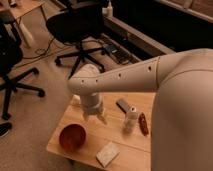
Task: Place the white sponge in the ceramic bowl
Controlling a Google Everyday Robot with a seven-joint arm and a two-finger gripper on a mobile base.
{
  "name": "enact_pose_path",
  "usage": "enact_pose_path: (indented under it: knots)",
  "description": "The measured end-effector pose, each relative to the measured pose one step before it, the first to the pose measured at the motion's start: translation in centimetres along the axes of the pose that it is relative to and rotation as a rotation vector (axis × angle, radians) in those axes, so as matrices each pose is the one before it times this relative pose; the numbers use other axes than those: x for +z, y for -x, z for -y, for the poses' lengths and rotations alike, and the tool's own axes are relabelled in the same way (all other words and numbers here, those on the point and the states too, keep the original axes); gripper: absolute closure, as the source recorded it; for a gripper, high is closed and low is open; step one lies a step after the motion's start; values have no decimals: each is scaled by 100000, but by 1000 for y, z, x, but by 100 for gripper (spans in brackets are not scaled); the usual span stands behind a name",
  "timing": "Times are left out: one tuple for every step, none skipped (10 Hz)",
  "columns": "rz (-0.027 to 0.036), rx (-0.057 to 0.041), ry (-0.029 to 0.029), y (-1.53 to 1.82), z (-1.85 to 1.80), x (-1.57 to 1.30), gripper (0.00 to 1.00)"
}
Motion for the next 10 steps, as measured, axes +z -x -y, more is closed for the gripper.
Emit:
enact_pose_path:
  knots:
    - [21,37,138,0,-54,1,35]
    - [-7,-113,26,-34,-65,-16,35]
    - [-19,7,1,-6,0,4,35]
    - [-16,5,-35,-3,15,17,35]
    - [-8,-11,-4,-5,-1,1,35]
    - [-5,-4,-13,-3,3,5,35]
    - [112,-62,-67,32,5,-6,35]
    - [277,-412,-742,88,65,-60,35]
    - [406,-2631,-2205,238,-45,-118,35]
    - [490,-4980,-3929,409,-80,-398,35]
